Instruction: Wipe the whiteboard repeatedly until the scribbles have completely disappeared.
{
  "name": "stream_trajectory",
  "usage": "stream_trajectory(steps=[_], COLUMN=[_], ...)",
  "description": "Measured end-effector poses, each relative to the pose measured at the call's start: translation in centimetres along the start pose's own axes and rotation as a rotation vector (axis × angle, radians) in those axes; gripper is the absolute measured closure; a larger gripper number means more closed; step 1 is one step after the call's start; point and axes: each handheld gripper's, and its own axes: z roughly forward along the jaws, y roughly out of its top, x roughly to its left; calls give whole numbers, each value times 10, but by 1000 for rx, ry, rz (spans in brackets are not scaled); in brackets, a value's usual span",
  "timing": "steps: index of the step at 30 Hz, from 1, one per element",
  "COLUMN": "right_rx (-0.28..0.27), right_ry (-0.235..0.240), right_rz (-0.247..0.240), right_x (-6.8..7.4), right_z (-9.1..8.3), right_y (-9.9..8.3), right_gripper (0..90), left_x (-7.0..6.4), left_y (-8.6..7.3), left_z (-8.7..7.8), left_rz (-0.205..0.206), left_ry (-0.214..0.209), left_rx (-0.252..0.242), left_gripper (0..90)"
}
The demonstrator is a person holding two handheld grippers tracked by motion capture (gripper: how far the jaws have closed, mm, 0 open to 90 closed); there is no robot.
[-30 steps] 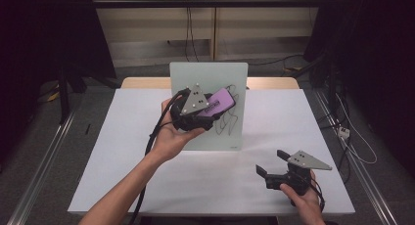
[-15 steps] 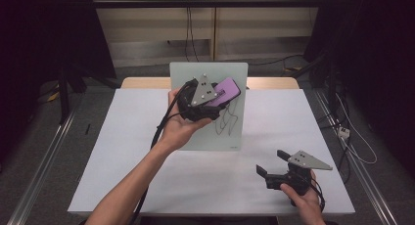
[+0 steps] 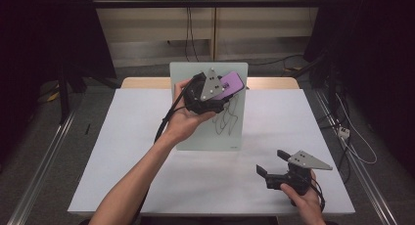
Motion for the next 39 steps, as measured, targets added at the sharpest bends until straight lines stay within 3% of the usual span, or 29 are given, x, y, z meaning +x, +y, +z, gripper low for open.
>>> stream_trajectory(steps=[7,16,23,28,34,37,39], right_rx=[-4,-1,0,0,0,0,0], right_ry=[2,3,2,1,1,0,-1], right_rz=[2,3,-3,-5,-1,-4,-4], right_x=[0,0,0,1,1,0,0], right_z=[0,-1,-1,0,-1,-1,-1], right_y=[0,0,0,0,0,0,0], right_gripper=[46,46,47,47,47,47,47], left_x=[-3,-5,-14,-26,-37,-30,-23], left_y=[-3,-4,-6,-11,-24,-20,-15], left_z=[9,12,15,19,20,19,17], left_rz=[32,55,97,130,122,85,81], left_ry=[3,19,27,4,-37,-63,-43], left_rx=[42,59,80,107,124,135,130], left_gripper=[407,408,409,409,410,410,410])
